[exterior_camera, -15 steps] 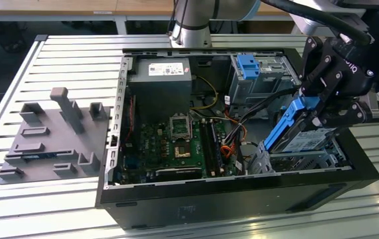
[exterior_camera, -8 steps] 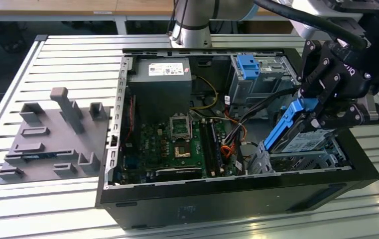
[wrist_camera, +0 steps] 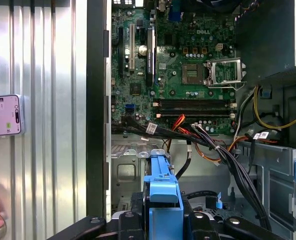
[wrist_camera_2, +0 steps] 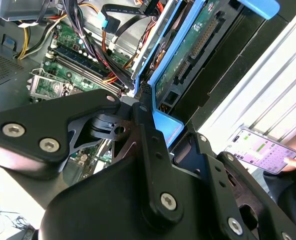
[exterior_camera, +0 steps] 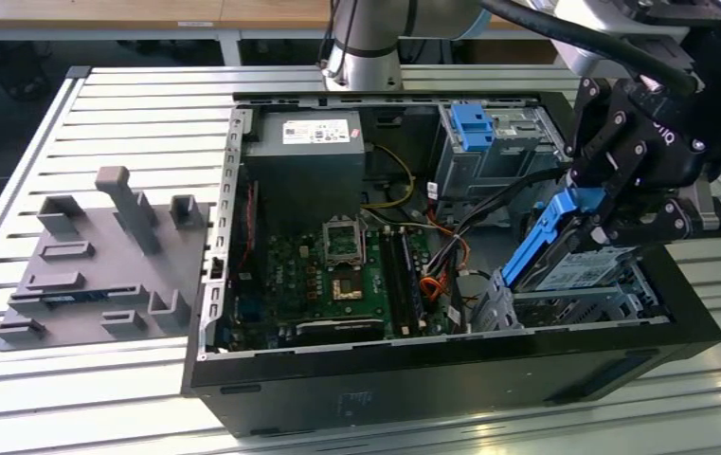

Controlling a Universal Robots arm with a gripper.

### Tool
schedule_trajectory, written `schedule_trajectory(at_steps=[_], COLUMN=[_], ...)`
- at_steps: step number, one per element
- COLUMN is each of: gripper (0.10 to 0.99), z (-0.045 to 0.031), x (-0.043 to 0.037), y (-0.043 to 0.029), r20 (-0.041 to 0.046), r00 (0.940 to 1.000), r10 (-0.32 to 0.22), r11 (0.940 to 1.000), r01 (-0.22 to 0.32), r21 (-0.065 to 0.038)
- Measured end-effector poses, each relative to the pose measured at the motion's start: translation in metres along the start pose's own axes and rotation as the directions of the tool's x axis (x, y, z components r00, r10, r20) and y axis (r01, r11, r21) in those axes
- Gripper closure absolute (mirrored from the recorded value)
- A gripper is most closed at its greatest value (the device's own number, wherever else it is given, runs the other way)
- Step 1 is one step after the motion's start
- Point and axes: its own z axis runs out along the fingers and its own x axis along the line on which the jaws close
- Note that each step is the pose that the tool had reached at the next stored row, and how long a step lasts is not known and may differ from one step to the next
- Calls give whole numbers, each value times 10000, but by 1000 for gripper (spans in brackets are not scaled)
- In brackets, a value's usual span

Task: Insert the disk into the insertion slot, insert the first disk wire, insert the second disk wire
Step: 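Insert the disk into the insertion slot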

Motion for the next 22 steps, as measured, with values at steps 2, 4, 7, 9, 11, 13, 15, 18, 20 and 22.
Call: schedule_trajectory(at_steps=[2,4,7,9,11,13,15,18,20,22], gripper=[722,722,722,722,722,722,722,722,722,722], z=[1,6,8,10,11,13,15,17,19,20], x=[0,0,0,1,1,1,1,1,1,1], y=[0,0,0,0,0,0,0,0,0,0], r20=[0,0,0,-1,-1,0,0,-1,0,0], r00=[10000,10000,10000,10000,10000,10000,10000,10000,10000,10000], r10=[0,0,0,0,0,0,0,0,0,0], r11=[10000,10000,10000,10000,10000,10000,10000,10000,10000,10000], r01=[0,0,0,0,0,0,0,0,0,0], r21=[0,0,0,0,0,0,0,0,0,0])
